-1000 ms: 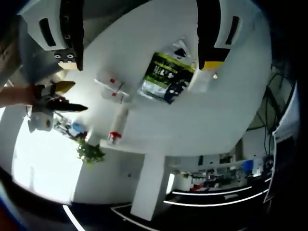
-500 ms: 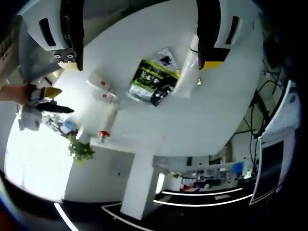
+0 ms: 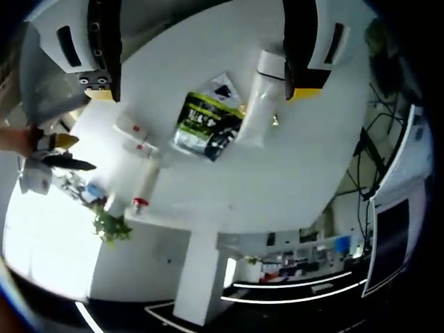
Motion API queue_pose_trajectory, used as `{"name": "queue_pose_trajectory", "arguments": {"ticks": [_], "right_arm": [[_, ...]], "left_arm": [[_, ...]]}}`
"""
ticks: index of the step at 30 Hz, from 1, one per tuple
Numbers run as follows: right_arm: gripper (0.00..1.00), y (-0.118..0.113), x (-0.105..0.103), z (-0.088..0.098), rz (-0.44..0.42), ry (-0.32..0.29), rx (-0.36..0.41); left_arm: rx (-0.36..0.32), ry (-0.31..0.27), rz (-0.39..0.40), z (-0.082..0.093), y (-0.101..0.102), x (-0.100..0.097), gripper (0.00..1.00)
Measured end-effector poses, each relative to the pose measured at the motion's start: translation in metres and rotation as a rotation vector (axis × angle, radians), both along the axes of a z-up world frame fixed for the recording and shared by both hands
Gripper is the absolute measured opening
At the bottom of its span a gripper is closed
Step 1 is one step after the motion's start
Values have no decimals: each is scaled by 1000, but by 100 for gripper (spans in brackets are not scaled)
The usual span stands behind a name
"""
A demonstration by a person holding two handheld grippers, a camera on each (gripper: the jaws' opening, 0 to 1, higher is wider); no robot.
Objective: Arrange the skincare products in the storage area until every visible bottle or jar stands upright without overlapping.
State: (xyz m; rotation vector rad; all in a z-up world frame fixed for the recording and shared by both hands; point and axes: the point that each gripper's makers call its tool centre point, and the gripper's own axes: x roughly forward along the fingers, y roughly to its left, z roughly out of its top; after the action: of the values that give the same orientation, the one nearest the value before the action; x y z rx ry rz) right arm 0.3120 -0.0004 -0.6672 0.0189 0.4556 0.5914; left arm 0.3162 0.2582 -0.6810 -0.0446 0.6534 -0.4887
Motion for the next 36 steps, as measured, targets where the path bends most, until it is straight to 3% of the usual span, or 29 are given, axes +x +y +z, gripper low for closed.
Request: {"name": "queue_pose_trajectory", "arguments": {"ticks": [8,12,23,30,36], "right_arm": [[95,-2,0,-4,-9,16,-4],[94,-4,1,-5,-17,18,-6],[94,-6,1,-9,-22,31,-20],[93,-8,2,-11,-40,35,-19],[92,-9,3,-13,-41,38,-24]], "left_arm": [[37,35,-20,-13,7,20,95],[89,105,-68,-32,9,24,96],[177,205,-117,-61,14,46,90],[240,256,-146,-76,19,55,81],[297,314,-158,-93,25,64,65]]}}
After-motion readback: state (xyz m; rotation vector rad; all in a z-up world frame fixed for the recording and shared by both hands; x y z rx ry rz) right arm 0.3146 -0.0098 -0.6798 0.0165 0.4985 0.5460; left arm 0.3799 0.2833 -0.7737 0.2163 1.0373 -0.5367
